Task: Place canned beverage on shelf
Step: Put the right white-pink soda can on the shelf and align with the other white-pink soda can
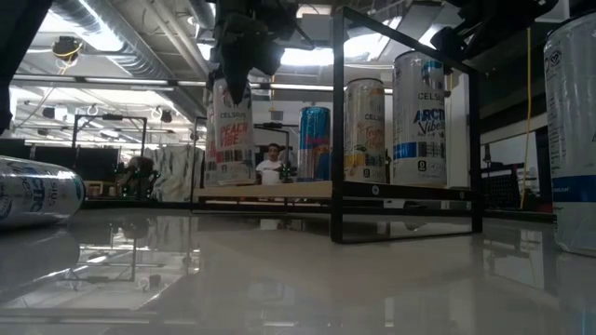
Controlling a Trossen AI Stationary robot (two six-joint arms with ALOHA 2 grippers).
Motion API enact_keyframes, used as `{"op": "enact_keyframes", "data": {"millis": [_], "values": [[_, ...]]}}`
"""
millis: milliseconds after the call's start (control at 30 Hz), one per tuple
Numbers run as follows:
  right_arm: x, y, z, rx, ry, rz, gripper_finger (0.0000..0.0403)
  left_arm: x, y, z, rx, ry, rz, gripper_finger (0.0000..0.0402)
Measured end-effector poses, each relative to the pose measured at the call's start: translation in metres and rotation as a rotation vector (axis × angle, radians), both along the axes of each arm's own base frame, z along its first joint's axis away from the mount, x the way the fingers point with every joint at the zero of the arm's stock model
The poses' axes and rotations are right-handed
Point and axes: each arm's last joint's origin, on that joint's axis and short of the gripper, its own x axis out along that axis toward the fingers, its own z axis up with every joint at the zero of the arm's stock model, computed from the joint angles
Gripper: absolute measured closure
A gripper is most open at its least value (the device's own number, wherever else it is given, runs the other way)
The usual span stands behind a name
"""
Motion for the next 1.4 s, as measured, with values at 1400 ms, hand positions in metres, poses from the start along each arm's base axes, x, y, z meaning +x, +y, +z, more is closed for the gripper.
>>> {"op": "enact_keyframes", "data": {"millis": [1400], "values": [[0.000, 0.000, 0.000, 0.000, 0.000, 0.000, 0.0024, -0.003, 0.024, -0.001, 0.026, -0.040, 0.067, 0.0125]]}}
